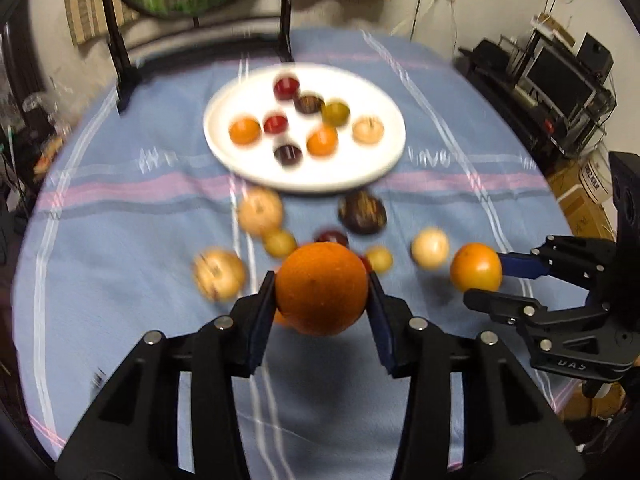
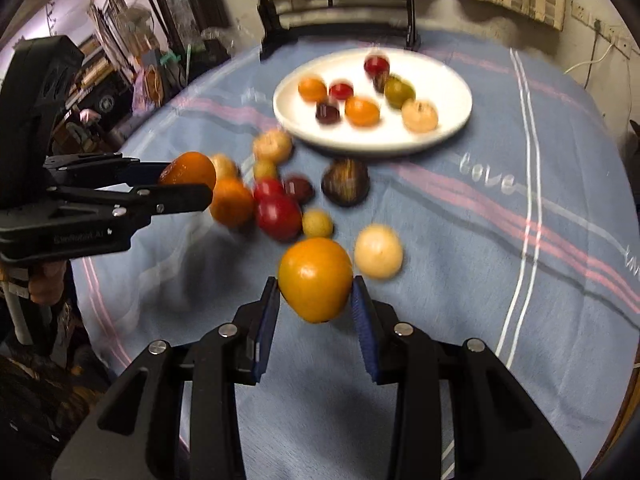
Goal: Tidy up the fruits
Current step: 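Grasp a large orange with the right gripper while the left grasps a tangerine, then lower the orange and tangerine onto the plate and open both grippers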
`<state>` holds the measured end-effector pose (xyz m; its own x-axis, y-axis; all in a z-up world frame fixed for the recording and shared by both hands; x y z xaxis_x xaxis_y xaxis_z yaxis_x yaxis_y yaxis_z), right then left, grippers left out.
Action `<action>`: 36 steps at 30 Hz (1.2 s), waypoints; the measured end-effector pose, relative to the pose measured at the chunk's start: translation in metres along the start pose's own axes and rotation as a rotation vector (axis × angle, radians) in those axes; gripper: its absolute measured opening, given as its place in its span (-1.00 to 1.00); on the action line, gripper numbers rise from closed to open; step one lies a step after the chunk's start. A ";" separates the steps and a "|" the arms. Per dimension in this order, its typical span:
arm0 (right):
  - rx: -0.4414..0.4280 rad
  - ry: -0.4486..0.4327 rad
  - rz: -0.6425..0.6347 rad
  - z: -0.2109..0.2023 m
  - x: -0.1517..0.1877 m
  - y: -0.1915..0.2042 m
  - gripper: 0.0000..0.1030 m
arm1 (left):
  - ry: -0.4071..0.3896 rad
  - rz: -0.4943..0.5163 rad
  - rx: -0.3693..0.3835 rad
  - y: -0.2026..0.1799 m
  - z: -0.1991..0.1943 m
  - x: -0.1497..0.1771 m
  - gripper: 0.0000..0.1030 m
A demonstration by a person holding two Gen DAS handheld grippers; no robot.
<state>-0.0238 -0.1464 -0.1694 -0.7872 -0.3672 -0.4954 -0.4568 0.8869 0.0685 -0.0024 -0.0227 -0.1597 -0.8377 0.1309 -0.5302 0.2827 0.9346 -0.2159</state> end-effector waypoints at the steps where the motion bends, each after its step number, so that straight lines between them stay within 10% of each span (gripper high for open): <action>1: 0.004 -0.025 0.000 -0.007 -0.009 0.001 -0.28 | -0.020 0.011 -0.007 0.002 -0.007 -0.011 -0.14; 14: 0.021 -0.305 0.028 -0.085 -0.127 0.000 -0.28 | -0.196 0.118 -0.056 -0.006 -0.061 -0.115 -0.14; 36: 0.027 -0.203 0.078 -0.022 -0.147 -0.026 -0.28 | -0.102 0.125 -0.071 0.020 0.017 -0.142 -0.14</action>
<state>0.0945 -0.1212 -0.0797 -0.7191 -0.2357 -0.6537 -0.3845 0.9185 0.0918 0.1305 -0.0287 -0.1025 -0.7452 0.2172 -0.6305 0.3453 0.9345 -0.0862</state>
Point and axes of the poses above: each gripper's, at about its wrist camera, not at the fingertips, and z roughly the way its jaws point, y to its left, x to its underside, the point moved 9 cm from there along z, roughly the way its jaws point, and after that the axes turned 9 degrees about x, right-handed, at the moved point
